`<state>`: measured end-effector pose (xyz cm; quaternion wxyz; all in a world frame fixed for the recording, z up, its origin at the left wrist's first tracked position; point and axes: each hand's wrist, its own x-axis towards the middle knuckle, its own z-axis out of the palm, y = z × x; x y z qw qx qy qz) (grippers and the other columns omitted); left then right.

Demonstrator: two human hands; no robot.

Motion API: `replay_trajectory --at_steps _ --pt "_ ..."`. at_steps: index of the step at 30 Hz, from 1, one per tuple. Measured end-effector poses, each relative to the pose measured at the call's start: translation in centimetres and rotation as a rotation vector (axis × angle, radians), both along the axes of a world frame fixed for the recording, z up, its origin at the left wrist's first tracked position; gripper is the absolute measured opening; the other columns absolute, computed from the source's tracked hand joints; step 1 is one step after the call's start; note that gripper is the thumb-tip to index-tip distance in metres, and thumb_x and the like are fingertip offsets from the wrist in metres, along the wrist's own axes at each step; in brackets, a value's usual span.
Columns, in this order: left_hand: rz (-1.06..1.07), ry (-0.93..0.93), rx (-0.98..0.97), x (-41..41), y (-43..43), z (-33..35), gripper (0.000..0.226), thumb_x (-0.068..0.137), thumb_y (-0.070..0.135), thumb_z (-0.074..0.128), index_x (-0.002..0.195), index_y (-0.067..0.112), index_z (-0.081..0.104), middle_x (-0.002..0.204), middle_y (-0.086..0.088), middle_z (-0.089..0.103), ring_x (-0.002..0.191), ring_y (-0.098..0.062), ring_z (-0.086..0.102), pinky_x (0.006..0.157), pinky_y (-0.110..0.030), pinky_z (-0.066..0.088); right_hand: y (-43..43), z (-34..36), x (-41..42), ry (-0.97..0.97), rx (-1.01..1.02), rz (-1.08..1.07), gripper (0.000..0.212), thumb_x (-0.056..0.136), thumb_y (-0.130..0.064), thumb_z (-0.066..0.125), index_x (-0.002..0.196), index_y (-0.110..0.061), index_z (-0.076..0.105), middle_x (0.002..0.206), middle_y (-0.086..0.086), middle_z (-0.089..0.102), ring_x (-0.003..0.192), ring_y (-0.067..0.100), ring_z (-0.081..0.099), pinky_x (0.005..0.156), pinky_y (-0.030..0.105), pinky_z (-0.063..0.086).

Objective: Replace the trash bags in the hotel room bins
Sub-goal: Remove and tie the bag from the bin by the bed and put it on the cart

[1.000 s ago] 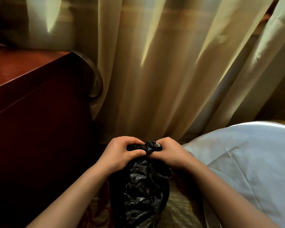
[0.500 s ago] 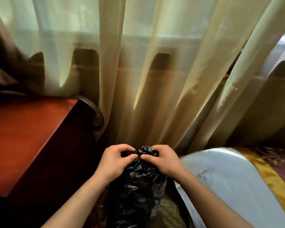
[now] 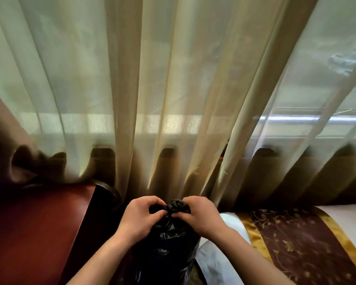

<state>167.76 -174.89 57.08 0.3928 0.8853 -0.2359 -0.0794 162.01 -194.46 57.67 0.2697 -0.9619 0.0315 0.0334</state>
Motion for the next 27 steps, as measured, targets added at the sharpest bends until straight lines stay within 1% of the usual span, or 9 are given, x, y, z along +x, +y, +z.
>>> replay_trajectory --at_steps 3,7,9,12,15,19,23,25,27 --pt "-0.052 -0.040 0.076 -1.4 -1.8 4.2 0.019 0.074 0.030 0.074 0.089 0.040 0.068 0.081 0.021 0.070 0.081 0.003 0.065 0.077 -0.025 0.052 -1.6 5.1 -1.8 0.008 -0.129 0.059 0.029 0.088 -0.045 0.063 0.092 -0.017 0.067 0.093 0.003 0.069 0.092 0.024 0.063 0.075 0.038 0.050" --pt "-0.112 -0.132 0.169 -3.3 -4.6 7.6 0.031 0.075 0.023 0.067 0.103 0.038 0.069 0.093 0.021 0.071 0.090 0.002 0.063 0.082 -0.023 0.051 -3.6 9.1 -3.9 0.006 -0.222 0.085 0.024 0.088 -0.039 0.060 0.089 -0.016 0.065 0.091 0.006 0.069 0.089 0.028 0.064 0.073 0.038 0.050" --pt "-0.142 -0.143 0.192 -4.2 -5.9 8.5 0.032 0.075 0.023 0.065 0.103 0.037 0.070 0.094 0.021 0.071 0.091 0.002 0.064 0.083 -0.024 0.051 -4.6 10.1 -5.1 0.009 -0.242 0.075 0.022 0.088 -0.038 0.060 0.088 -0.017 0.065 0.091 0.006 0.068 0.089 0.029 0.064 0.071 0.038 0.049" --pt "-0.192 -0.151 0.198 -5.2 -7.3 9.4 0.029 0.074 0.024 0.064 0.099 0.037 0.072 0.089 0.021 0.071 0.087 0.002 0.063 0.078 -0.022 0.051 -5.7 10.9 -6.8 0.003 -0.260 0.036 0.021 0.088 -0.038 0.060 0.090 -0.017 0.065 0.091 0.004 0.068 0.090 0.027 0.064 0.074 0.038 0.050" --pt "-0.255 -0.167 0.189 -5.5 -7.9 10.3 0.025 0.075 0.024 0.064 0.096 0.036 0.072 0.084 0.020 0.070 0.082 0.002 0.063 0.076 -0.023 0.052 -6.0 11.6 -8.2 0.005 -0.276 -0.024 0.021 0.089 -0.038 0.060 0.090 -0.018 0.066 0.091 0.003 0.068 0.090 0.026 0.064 0.077 0.040 0.054" --pt "-0.367 -0.243 0.163 -5.1 -8.3 11.4 0.022 0.077 0.025 0.067 0.096 0.035 0.073 0.085 0.018 0.070 0.082 -0.001 0.063 0.076 -0.026 0.052 -5.3 12.5 -9.8 0.009 -0.291 -0.141 0.023 0.090 -0.039 0.060 0.092 -0.018 0.067 0.090 0.001 0.068 0.087 0.023 0.065 0.079 0.042 0.056" --pt "-0.538 -0.326 0.142 -5.0 -7.9 12.2 0.019 0.075 0.024 0.064 0.090 0.032 0.072 0.079 0.017 0.068 0.078 -0.004 0.063 0.067 -0.023 0.048 -2.8 13.2 -12.1 0.018 -0.348 -0.304 0.021 0.090 -0.039 0.059 0.089 -0.019 0.066 0.091 0.001 0.068 0.089 0.024 0.064 0.076 0.040 0.056" --pt "-0.634 -0.368 0.144 -5.0 -7.4 12.5 0.022 0.075 0.025 0.062 0.094 0.032 0.072 0.085 0.014 0.071 0.083 -0.007 0.064 0.071 -0.027 0.051 -1.0 13.3 -13.4 0.018 -0.358 -0.390 0.020 0.090 -0.039 0.060 0.091 -0.020 0.066 0.093 0.000 0.069 0.090 0.023 0.065 0.077 0.039 0.056" --pt "-0.730 -0.402 0.150 -5.3 -6.7 13.1 0.025 0.077 0.027 0.063 0.099 0.033 0.072 0.092 0.013 0.071 0.088 -0.008 0.064 0.076 -0.029 0.052 1.1 13.6 -14.9 0.028 -0.338 -0.479 0.020 0.091 -0.040 0.061 0.092 -0.021 0.067 0.092 -0.001 0.069 0.089 0.021 0.066 0.078 0.041 0.057"
